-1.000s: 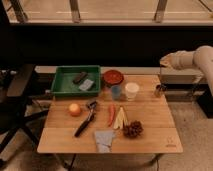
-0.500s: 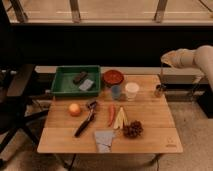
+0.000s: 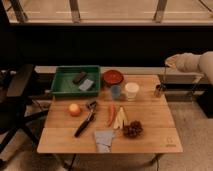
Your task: Place fork in metal cup
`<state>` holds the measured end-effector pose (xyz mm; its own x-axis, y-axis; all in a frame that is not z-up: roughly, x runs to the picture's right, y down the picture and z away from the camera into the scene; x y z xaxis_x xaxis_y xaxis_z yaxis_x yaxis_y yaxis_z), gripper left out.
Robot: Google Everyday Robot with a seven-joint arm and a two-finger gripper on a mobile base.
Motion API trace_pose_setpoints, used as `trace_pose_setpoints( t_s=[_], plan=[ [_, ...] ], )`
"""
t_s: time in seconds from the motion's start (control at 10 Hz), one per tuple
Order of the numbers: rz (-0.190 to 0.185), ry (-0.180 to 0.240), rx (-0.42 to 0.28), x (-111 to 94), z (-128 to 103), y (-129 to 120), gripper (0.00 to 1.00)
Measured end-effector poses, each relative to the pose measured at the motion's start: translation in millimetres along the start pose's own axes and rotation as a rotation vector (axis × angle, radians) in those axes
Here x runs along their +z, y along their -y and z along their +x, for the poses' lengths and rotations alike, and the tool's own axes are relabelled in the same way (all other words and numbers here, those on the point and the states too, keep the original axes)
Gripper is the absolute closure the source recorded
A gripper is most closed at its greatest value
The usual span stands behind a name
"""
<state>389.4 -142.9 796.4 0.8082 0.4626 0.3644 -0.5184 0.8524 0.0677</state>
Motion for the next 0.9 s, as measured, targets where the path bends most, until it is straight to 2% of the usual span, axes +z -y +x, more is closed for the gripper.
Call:
trace_pose_setpoints(
  t_s=[0.4,0.9],
  plan=[
    [-0.034,0.0,0.045,14.8,13.8,-16.0,1.0],
    [-0.051,-0.015,0.079,20.6,27.4,-21.1,1.0]
  ],
)
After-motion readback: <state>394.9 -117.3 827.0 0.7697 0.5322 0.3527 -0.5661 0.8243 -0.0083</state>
